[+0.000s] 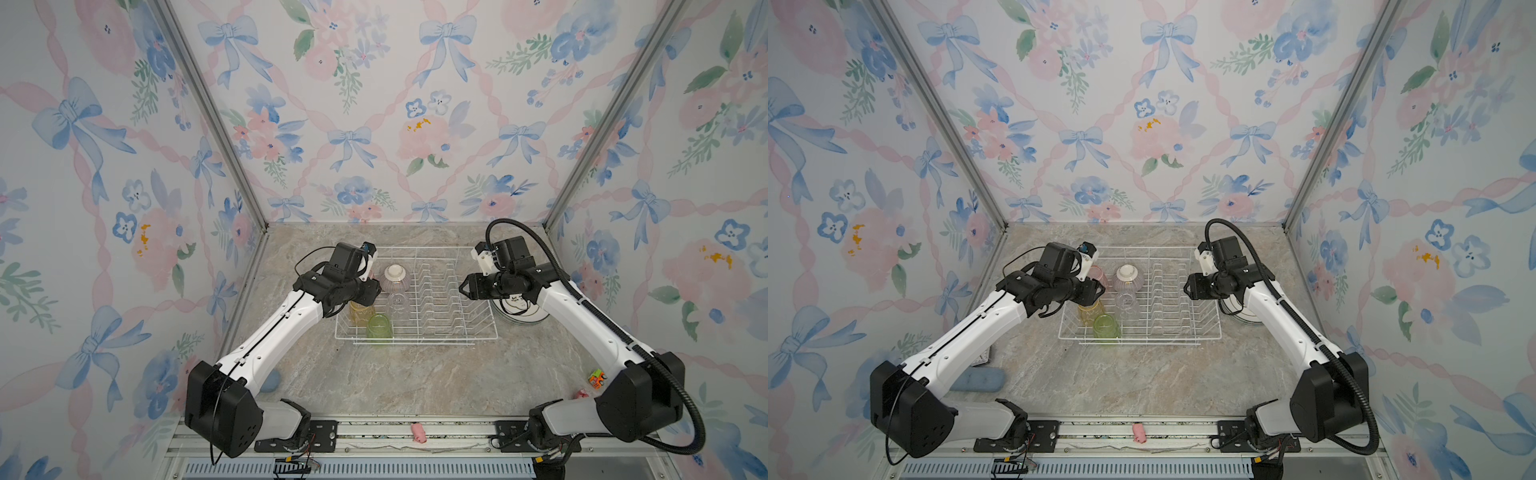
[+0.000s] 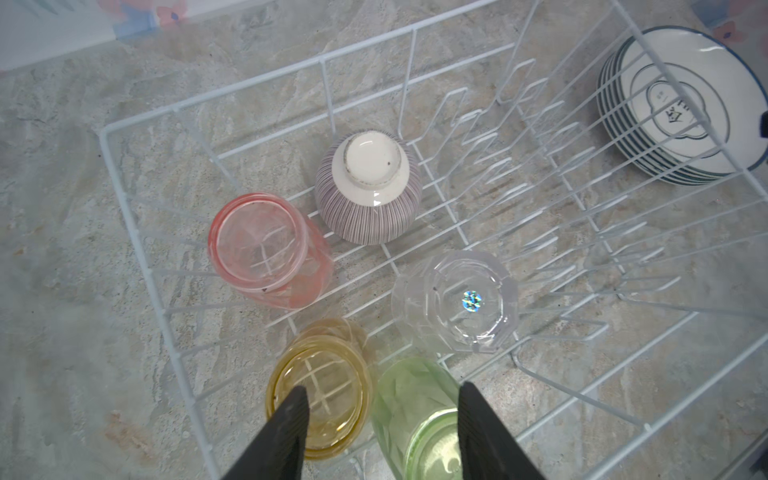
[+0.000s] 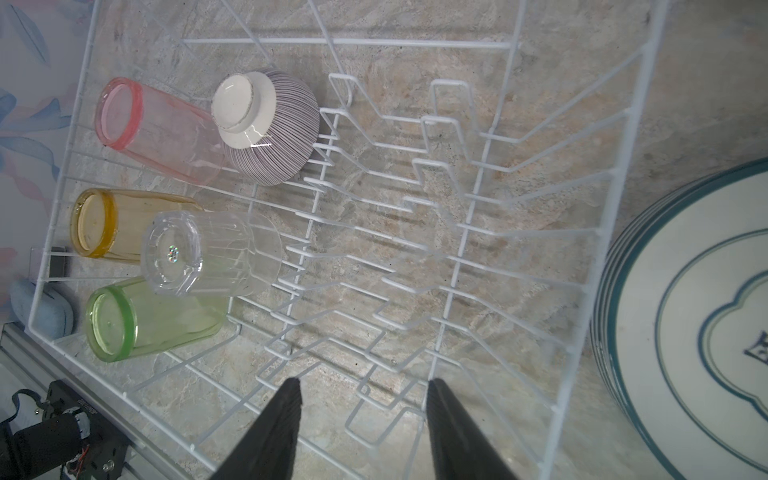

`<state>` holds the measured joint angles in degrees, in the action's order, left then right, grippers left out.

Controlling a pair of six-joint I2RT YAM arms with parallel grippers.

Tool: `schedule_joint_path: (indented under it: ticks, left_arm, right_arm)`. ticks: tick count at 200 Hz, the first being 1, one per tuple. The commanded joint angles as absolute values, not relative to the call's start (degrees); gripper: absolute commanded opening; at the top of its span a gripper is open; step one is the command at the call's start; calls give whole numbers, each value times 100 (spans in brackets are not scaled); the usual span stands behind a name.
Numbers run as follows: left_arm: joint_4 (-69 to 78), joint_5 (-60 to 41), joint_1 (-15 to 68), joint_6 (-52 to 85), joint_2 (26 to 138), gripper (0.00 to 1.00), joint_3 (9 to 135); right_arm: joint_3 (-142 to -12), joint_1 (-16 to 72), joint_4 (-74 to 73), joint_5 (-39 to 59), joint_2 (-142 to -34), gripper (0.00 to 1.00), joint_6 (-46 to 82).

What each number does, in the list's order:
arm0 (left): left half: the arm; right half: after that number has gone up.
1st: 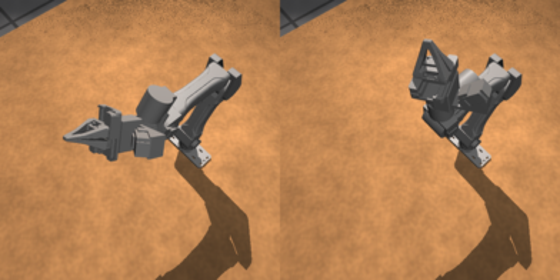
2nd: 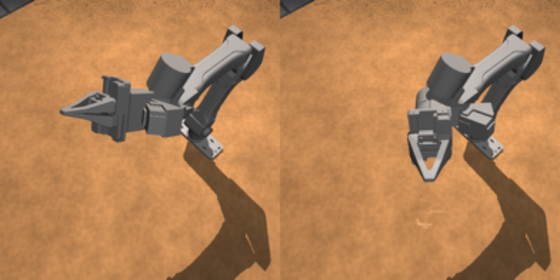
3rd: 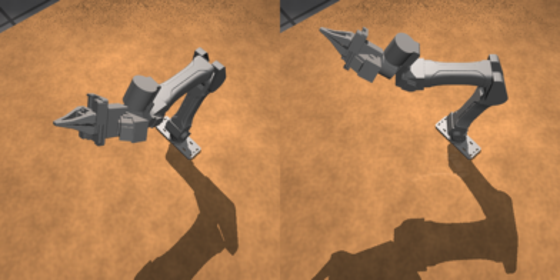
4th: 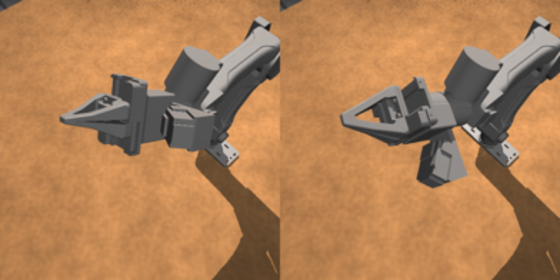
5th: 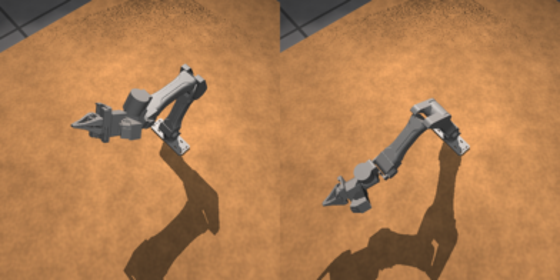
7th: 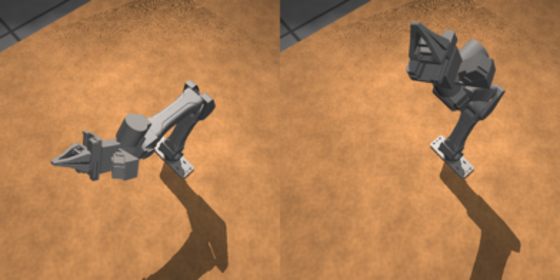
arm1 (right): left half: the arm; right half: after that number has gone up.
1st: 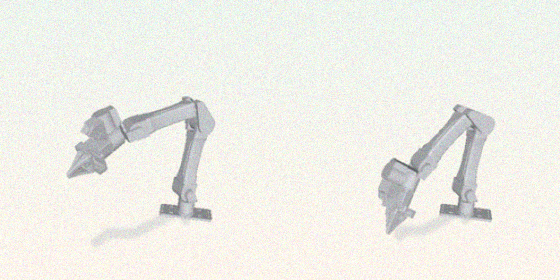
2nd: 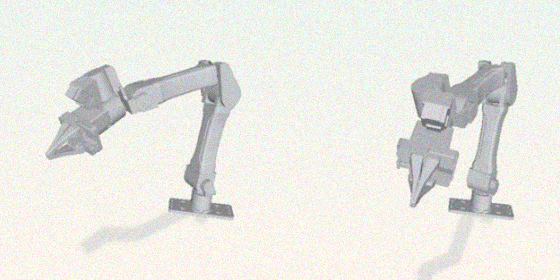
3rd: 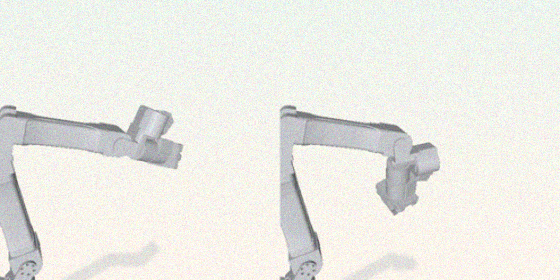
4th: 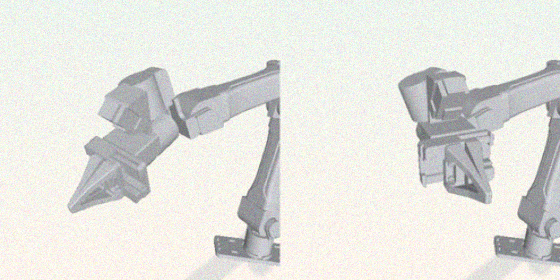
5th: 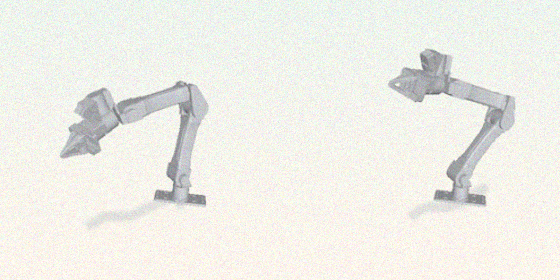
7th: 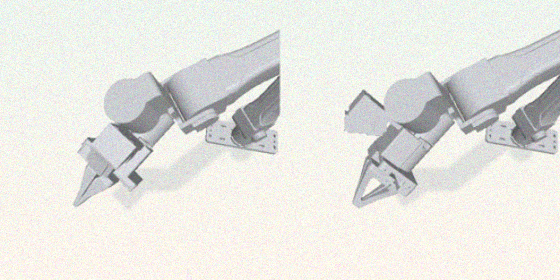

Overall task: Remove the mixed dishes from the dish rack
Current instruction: 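Lower the left gripper toward the yellow and green cups while the right gripper waits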

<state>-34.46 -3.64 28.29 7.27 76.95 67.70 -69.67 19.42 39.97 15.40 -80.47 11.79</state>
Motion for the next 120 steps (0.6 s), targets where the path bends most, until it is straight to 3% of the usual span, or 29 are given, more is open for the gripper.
schedule_joint_path:
  ticks: [1,8,13,16,42,120]
  left_arm:
    - [-3313,-567,2982,756,7669,55,6775]
    - [-3313,-552,3042,768,7688,61,6789]
    - [-3313,-541,3078,795,7710,91,6800]
    - [-3318,-543,3098,808,7731,97,6815]
    - [-3289,-781,3182,861,7903,91,6886]
    - [-3971,583,3965,894,8930,98,7662]
  right_arm:
    - [-6865,2080,3966,1494,-7902,53,1258]
    - [-6858,2092,3969,1486,-7886,53,1257]
    - [-6856,2105,3973,1477,-7879,53,1266]
    - [-6855,2101,3980,1477,-7877,53,1258]
    - [-6817,2117,3965,1442,-7843,53,1248]
    - [-6775,2117,3981,1294,-7924,53,1200]
